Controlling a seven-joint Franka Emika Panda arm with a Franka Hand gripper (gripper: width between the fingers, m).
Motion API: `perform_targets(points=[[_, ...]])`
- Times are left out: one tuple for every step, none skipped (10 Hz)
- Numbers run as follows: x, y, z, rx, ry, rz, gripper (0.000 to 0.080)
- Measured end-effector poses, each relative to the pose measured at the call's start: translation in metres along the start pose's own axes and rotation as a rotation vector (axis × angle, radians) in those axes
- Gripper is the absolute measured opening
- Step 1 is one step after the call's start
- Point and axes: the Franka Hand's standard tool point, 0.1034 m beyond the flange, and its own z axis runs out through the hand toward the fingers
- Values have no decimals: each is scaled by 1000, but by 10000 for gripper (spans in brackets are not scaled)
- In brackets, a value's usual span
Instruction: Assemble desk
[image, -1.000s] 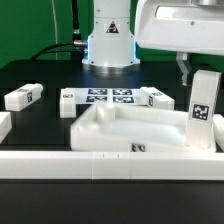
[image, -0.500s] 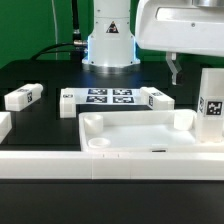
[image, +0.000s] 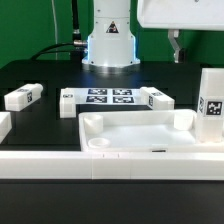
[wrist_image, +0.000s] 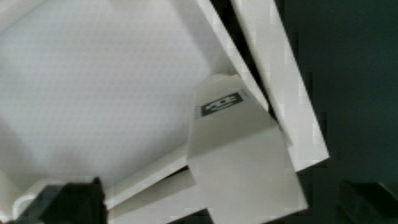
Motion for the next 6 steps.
perform_targets(points=[[0,0,0,0,0,0,648],[0,0,0,0,0,0,648],[0,0,0,0,-1,0,648],[-3,-2,2,-2,5,-11,648],[-16,-6,6,1,11,-45,648],[-26,-1,9,9,23,-106,648]])
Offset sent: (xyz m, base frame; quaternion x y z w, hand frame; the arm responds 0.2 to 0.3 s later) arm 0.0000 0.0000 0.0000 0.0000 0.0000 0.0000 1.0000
